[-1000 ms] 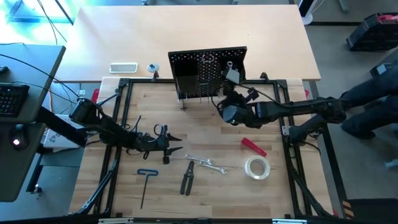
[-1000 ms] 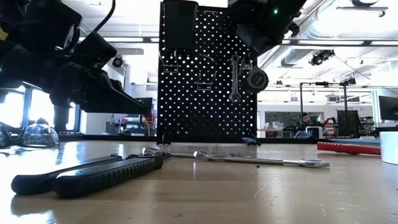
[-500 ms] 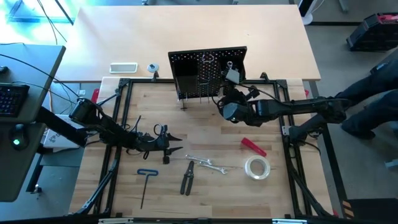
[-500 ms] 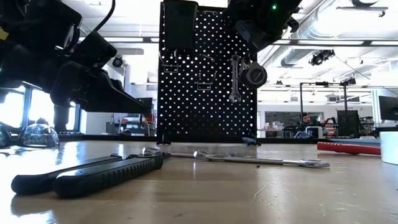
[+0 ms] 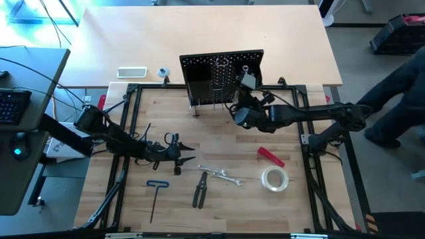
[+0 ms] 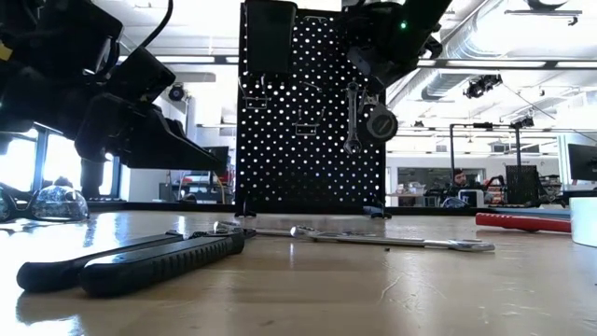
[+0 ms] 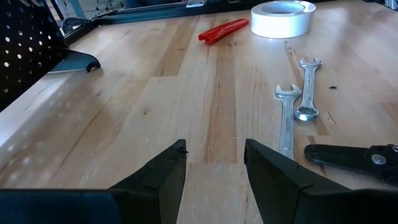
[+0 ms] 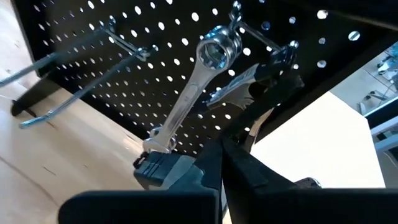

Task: Hang tools onto peg board
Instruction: Hang the gray tape measure on the pegboard, then put the red cutter into the black bin on the pegboard

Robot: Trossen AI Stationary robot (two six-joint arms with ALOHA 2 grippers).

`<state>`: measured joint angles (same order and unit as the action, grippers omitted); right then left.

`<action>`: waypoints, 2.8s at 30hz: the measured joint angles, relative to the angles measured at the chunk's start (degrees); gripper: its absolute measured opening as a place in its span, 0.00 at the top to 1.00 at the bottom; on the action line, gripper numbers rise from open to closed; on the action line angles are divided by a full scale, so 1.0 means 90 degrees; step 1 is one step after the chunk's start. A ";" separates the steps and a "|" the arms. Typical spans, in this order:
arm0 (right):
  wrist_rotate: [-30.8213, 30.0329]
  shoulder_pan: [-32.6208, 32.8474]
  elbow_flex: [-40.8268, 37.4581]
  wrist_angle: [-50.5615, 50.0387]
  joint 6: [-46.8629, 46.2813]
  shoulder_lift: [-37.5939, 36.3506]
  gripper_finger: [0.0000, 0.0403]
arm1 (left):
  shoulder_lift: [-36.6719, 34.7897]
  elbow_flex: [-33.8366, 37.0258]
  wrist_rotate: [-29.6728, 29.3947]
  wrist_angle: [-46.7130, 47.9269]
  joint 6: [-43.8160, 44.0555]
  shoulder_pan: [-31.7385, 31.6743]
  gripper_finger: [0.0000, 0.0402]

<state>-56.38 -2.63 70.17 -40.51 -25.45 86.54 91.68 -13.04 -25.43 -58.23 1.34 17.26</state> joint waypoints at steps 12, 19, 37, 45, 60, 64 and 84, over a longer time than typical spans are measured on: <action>-0.0079 0.0000 0.0000 0.0065 -0.0012 0.0002 1.00 | 0.0000 0.0000 -0.0002 0.0012 -0.0005 0.0000 0.61; -0.0147 0.0002 0.0000 0.0152 -0.0013 0.0034 1.00 | 0.0000 0.0000 0.0000 0.0012 -0.0005 0.0000 0.61; -0.0349 0.0000 0.1304 -0.1974 -0.1095 0.1044 1.00 | 0.0000 0.0000 0.0128 0.0021 -0.0003 0.0001 0.61; -0.0003 -0.0092 0.1304 -0.2180 -0.1178 0.1044 1.00 | 0.0000 0.0000 0.0148 0.0017 0.0060 0.0002 0.61; 0.0423 -0.0344 0.1304 -0.2179 -0.1127 0.1044 1.00 | 0.0000 0.0000 0.0214 0.0036 0.0110 0.0002 0.61; 0.0431 -0.0347 0.1304 -0.2178 -0.1124 0.1044 0.99 | 0.0000 0.0000 0.0214 0.0036 0.0112 0.0002 0.61; -0.0075 0.0099 0.1304 -0.2220 -0.1174 0.1044 0.62 | 0.0000 0.0002 0.0214 0.0097 0.0127 0.0002 0.61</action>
<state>-57.06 -1.74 81.91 -60.49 -36.02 95.94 91.68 -13.02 -23.51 -57.36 2.49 17.28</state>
